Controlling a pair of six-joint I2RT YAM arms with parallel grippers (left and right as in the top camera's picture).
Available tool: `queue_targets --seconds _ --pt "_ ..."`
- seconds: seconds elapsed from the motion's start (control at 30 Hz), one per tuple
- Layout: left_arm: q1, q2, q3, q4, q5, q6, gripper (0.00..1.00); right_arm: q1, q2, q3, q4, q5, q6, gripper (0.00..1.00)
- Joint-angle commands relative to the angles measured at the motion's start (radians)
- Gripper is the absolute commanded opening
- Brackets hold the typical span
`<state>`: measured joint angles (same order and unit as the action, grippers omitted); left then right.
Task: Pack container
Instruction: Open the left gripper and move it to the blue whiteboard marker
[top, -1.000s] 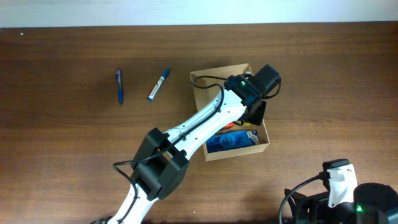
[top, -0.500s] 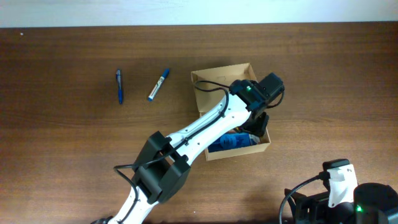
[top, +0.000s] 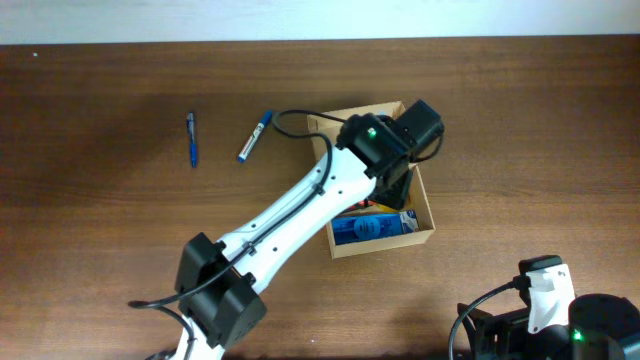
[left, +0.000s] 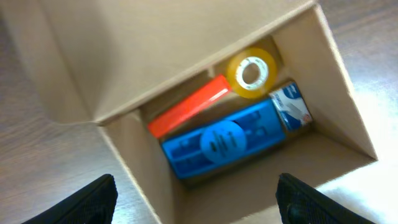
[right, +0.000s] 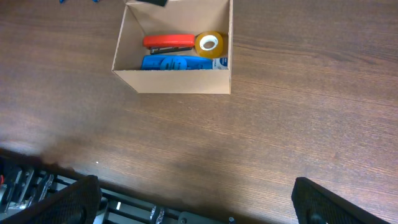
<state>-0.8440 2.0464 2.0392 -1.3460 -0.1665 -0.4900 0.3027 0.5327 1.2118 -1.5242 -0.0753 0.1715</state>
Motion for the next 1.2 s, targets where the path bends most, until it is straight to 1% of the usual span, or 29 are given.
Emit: queue_targets --seconds 0.0,0.03,0.1,0.2,0.27,0.33,0.4,0.47,0.53,0.6,0.63,0.67,0.77,0.8,0.9,1.03,1.17 --pt "0.030 -0.089 -0.054 0.002 -0.066 -0.014 0.81 -0.002 -0.004 0.011 0.003 0.009 -0.011 0.99" --pt "0.041 -0.116 -0.099 0.012 -0.094 -0.043 0.81 -0.002 -0.004 0.011 0.003 0.009 -0.011 0.99" --pt "0.080 -0.211 -0.267 0.103 -0.100 -0.047 0.81 -0.002 -0.004 0.011 0.003 0.009 -0.011 0.99" --pt "0.147 -0.296 -0.429 0.158 -0.101 -0.047 0.82 -0.002 -0.004 0.011 0.003 0.009 -0.011 0.99" --pt "0.203 -0.315 -0.478 0.161 -0.104 -0.047 0.81 -0.002 -0.004 0.011 0.003 0.009 -0.010 0.99" --pt "0.249 -0.317 -0.483 0.163 -0.104 -0.047 0.81 -0.002 -0.004 0.011 0.003 0.009 -0.011 0.99" --pt "0.317 -0.317 -0.486 0.204 -0.111 -0.019 0.81 -0.002 -0.004 0.011 0.003 0.009 -0.011 0.99" --pt "0.375 -0.312 -0.495 0.285 -0.111 0.076 0.82 -0.002 -0.004 0.011 0.003 0.009 -0.011 0.99" --pt "0.426 -0.293 -0.503 0.368 -0.095 0.208 0.81 -0.002 -0.004 0.011 0.003 0.009 -0.011 0.99" --pt "0.472 -0.247 -0.503 0.448 -0.013 0.397 0.81 -0.002 -0.004 0.011 0.003 0.009 -0.011 0.99" --pt "0.493 -0.211 -0.503 0.495 0.034 0.515 0.81 -0.002 -0.004 0.011 0.003 0.009 -0.011 0.99" --pt "0.504 -0.184 -0.503 0.523 0.051 0.585 0.82 -0.002 -0.004 0.011 0.003 0.009 -0.011 0.99" --pt "0.534 -0.093 -0.503 0.613 0.055 0.766 0.82 -0.002 -0.004 0.011 0.003 0.009 -0.011 0.99" --pt "0.541 -0.068 -0.503 0.639 0.055 0.808 0.82 -0.002 -0.004 0.011 0.003 0.009 -0.011 0.99" --pt "0.569 0.020 -0.503 0.730 0.055 0.879 0.82 -0.002 -0.004 0.011 0.003 0.009 -0.011 0.99" --pt "0.603 0.100 -0.503 0.832 0.058 0.880 0.82 -0.002 -0.004 0.011 0.003 0.009 -0.011 0.99" --pt "0.627 0.138 -0.503 0.865 0.077 0.880 0.82 -0.002 -0.004 0.011 0.003 0.009 -0.011 0.99"
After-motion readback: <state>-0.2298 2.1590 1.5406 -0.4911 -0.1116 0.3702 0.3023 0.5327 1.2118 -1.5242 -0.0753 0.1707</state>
